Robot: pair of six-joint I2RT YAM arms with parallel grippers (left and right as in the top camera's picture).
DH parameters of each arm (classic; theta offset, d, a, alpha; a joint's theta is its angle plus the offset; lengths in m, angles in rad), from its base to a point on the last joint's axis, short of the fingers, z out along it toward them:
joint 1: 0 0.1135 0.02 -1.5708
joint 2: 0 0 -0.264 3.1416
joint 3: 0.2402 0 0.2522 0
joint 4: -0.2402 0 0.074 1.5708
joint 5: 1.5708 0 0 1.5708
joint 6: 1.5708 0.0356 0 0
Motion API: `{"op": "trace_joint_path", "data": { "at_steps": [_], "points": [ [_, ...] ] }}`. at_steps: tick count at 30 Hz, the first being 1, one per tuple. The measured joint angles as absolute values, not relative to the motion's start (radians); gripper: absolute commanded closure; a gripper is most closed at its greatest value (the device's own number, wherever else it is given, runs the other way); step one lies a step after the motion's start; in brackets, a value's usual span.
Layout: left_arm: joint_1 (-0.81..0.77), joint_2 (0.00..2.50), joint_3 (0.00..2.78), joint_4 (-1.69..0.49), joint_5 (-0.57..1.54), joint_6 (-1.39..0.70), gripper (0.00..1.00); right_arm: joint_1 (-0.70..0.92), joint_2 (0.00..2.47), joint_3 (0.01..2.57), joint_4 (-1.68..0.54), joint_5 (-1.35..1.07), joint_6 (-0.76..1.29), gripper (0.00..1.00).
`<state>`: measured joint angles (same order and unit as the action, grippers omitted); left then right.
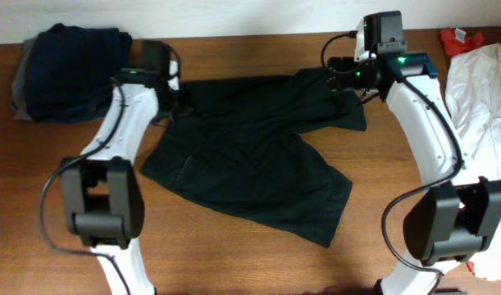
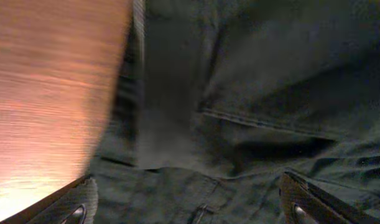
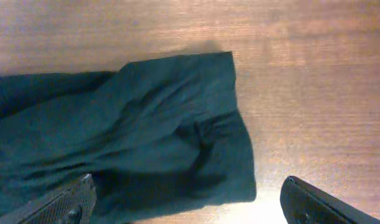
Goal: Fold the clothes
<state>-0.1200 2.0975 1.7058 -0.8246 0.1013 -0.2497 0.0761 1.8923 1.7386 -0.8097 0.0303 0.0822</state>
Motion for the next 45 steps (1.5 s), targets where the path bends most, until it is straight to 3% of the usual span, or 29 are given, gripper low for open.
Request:
{"op": "trace_joint_path", "data": {
  "at_steps": [2, 3, 4, 5, 6, 7, 12, 13, 27, 29, 30, 31, 33, 39, 40, 41, 45],
  "points": [
    [-0.143, 2.135, 1.706, -0.824, 0.097, -0.249, 0.11, 0.075, 1.932, 1.739, -0.795, 0.064, 0.046, 0.02],
    [-0.16, 2.157, 1.706, -0.824, 0.096, -0.25, 0.22, 0.074, 1.954, 1.739, -0.791, 0.075, 0.031, 0.02],
    [-0.167, 2.167, 1.706, -0.824, 0.094, -0.25, 0.41, 0.072, 1.969, 1.738, -0.786, 0.081, 0.022, 0.02],
    [-0.175, 2.181, 1.706, -0.824, 0.093, -0.243, 0.51, 0.069, 1.991, 1.738, -0.768, 0.088, 0.013, 0.02],
    [-0.178, 2.188, 1.706, -0.823, 0.093, -0.244, 0.58, 0.064, 2.005, 1.738, -0.754, 0.091, 0.008, 0.02],
    [-0.179, 2.196, 1.706, -0.822, 0.093, -0.241, 0.58, 0.053, 2.021, 1.738, -0.739, 0.093, 0.0, 0.02],
    [-0.179, 2.201, 1.706, -0.811, 0.089, -0.239, 0.56, -0.027, 2.077, 1.739, -0.667, 0.059, -0.011, 0.02],
    [-0.179, 2.201, 1.706, -0.811, 0.089, -0.239, 0.49, -0.041, 2.092, 1.739, -0.649, 0.041, -0.012, 0.02],
    [-0.178, 2.201, 1.706, -0.845, 0.086, -0.236, 0.47, -0.051, 2.205, 1.738, -0.425, -0.157, -0.048, 0.01],
    [-0.178, 2.195, 1.706, -0.857, 0.086, -0.235, 0.36, -0.049, 2.205, 1.738, -0.405, -0.16, -0.05, 0.02],
    [-0.178, 2.182, 1.706, -0.86, 0.086, -0.233, 0.15, -0.049, 2.205, 1.738, -0.397, -0.16, -0.052, 0.01],
    [-0.178, 2.165, 1.706, -0.861, 0.082, -0.237, 0.02, -0.049, 2.205, 1.738, -0.394, -0.16, -0.053, 0.01],
    [-0.178, 2.114, 1.706, -0.86, 0.059, -0.23, 0.01, -0.049, 2.21, 1.739, -0.395, -0.16, -0.052, 0.01],
    [-0.167, 2.049, 1.712, -0.878, -0.001, -0.231, 0.01, -0.049, 2.287, 1.739, -0.418, -0.164, -0.053, 0.14],
    [-0.162, 2.05, 1.712, -0.879, -0.004, -0.231, 0.01, -0.049, 2.295, 1.739, -0.418, -0.164, -0.051, 0.19],
    [-0.155, 2.05, 1.711, -0.88, -0.008, -0.231, 0.01, -0.049, 2.302, 1.739, -0.416, -0.165, -0.054, 0.34],
    [-0.138, 2.049, 1.711, -0.882, -0.015, -0.231, 0.01, -0.049, 2.302, 1.739, -0.411, -0.168, -0.053, 0.5]
  ]
}}
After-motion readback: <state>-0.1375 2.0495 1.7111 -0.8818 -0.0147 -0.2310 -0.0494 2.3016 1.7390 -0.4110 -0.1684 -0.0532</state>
